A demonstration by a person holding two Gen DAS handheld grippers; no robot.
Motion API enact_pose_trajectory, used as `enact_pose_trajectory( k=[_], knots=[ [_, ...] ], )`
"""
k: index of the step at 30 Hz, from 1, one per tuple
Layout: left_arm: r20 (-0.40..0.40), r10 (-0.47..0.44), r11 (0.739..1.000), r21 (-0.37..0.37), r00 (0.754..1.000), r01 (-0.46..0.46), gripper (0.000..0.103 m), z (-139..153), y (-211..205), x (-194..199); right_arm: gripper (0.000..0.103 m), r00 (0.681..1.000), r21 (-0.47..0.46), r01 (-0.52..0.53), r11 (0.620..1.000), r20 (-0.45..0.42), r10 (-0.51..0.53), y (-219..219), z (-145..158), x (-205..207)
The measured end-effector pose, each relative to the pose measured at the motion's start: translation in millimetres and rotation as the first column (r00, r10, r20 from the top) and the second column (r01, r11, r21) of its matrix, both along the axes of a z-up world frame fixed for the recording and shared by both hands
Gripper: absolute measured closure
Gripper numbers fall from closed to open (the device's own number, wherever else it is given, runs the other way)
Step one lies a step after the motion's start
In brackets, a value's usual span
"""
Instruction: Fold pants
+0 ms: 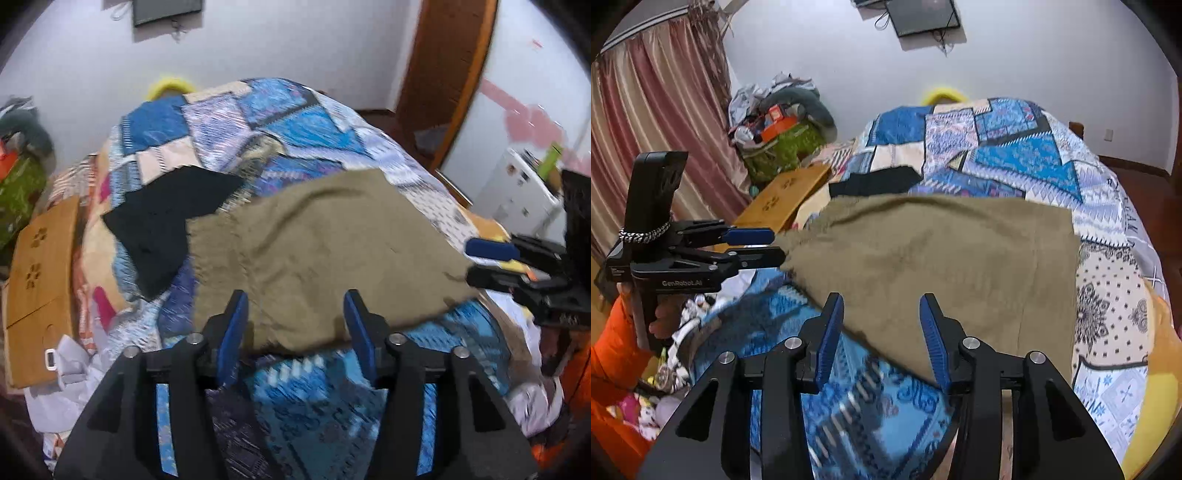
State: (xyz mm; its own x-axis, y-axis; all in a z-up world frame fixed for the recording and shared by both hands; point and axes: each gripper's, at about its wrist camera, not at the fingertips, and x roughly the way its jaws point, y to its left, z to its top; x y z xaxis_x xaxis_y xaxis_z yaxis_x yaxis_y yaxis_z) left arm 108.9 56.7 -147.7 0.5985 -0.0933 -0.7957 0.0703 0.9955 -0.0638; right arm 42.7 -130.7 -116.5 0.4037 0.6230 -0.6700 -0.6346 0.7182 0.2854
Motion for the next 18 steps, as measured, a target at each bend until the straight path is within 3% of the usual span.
enact_pose_trajectory(
  k=[5,10,18],
  knots=[
    [-0.009,0.044,0.999,0.033,0.999,-0.044,0.046,-12,10,17,0.053,1.000,-0.037,0.024,0.999,-0.016,-0.024,15,-13,16],
    [-0.138,0.062,0.998,-0.003,0.988,-0.063,0.046,-53,22,34,0.053,0.997,-0.108,0.002,0.994,-0.074,-0.010,16,-43,21],
    [-0.104,0.077,0.997,0.034,0.992,-0.074,0.039,-61,31,26,0.053,0.992,-0.120,0.087,0.989,-0.081,-0.097,-29,-50,15]
  ],
)
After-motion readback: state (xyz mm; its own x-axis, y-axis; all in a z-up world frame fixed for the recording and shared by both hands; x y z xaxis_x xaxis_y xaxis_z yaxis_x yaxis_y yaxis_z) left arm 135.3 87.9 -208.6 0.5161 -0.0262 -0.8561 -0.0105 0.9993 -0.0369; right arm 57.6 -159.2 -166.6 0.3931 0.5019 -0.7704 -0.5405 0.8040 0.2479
